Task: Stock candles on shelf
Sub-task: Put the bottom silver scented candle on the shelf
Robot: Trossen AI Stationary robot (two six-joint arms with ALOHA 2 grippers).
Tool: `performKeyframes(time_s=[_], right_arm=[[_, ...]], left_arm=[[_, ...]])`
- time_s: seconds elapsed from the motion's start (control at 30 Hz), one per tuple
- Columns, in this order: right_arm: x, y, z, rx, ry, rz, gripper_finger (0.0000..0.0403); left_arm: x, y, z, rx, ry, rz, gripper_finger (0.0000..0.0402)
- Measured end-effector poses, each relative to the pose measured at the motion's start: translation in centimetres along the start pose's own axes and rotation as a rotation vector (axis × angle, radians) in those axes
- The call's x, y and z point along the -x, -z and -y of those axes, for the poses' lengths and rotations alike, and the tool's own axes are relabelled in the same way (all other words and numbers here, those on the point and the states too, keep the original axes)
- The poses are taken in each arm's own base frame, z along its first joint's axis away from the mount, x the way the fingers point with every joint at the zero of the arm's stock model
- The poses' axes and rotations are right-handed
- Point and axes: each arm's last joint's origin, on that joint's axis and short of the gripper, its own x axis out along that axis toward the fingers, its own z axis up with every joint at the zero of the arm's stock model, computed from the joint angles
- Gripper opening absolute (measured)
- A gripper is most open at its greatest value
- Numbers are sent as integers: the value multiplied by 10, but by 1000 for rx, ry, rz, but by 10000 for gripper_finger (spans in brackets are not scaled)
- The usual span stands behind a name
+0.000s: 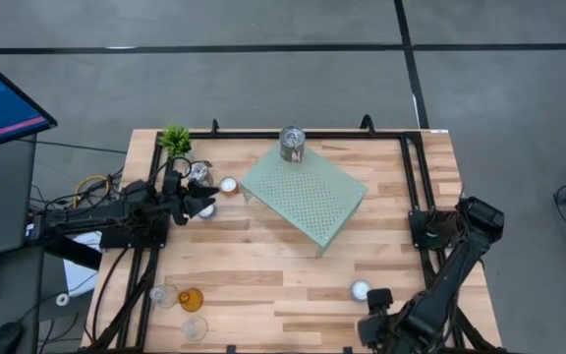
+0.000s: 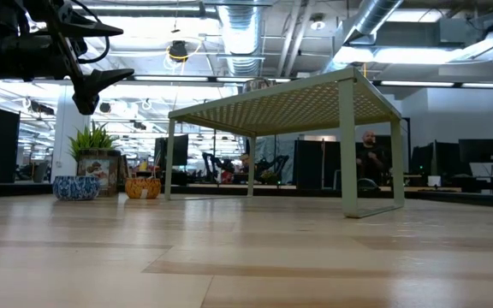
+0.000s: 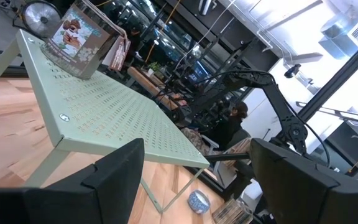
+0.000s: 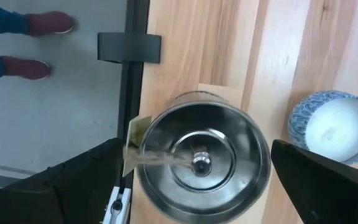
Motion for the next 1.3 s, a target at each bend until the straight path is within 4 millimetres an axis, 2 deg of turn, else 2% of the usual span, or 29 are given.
performKeyframes(time_s=[0.47,0.73,1.3], right_arm=[[0,0,-1,10,-19,-16,400],[-16,7,2,2,-50,-50,400],[-28,3,6,84,-52,-43,400]], left_arm=[[0,0,0,0,0,1,294],[0,0,0,0,0,1,294],[0,0,0,0,3,3,294]])
